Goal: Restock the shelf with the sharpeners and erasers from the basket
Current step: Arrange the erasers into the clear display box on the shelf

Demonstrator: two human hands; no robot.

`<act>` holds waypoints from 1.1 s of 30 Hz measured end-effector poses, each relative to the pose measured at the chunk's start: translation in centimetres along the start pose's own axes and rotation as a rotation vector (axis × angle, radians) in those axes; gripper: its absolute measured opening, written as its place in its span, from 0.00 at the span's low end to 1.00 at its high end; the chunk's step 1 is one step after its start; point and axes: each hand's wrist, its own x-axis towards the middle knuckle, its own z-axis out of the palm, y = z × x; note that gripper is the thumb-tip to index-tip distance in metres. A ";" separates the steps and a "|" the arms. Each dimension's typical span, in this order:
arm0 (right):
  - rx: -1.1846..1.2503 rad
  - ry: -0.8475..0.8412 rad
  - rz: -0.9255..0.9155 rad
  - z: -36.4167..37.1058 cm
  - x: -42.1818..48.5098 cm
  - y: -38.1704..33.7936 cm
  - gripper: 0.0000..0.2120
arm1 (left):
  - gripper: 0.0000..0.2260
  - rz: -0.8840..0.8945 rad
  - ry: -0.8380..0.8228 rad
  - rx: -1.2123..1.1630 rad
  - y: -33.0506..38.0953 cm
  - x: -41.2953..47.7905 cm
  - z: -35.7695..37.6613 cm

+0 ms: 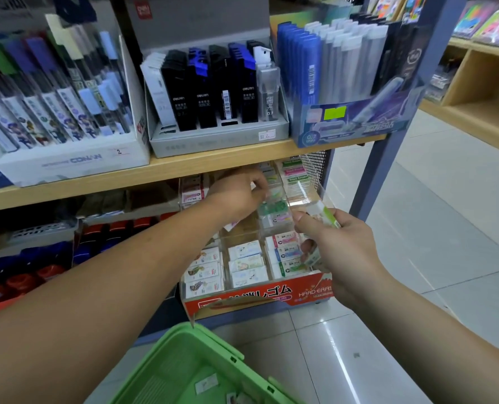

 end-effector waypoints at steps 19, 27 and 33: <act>0.003 -0.250 0.010 1.7 -0.5 0.7 0.12 | 0.08 -0.252 0.143 -0.986 2.5 -4.0 1.4; -0.049 -0.221 0.024 1.8 -0.4 0.9 0.11 | 0.08 -0.344 0.172 -1.202 3.3 -5.5 1.3; 0.064 -0.085 0.017 -0.3 0.2 -0.2 0.14 | 0.12 -0.142 -0.089 -0.769 2.7 -7.3 -0.5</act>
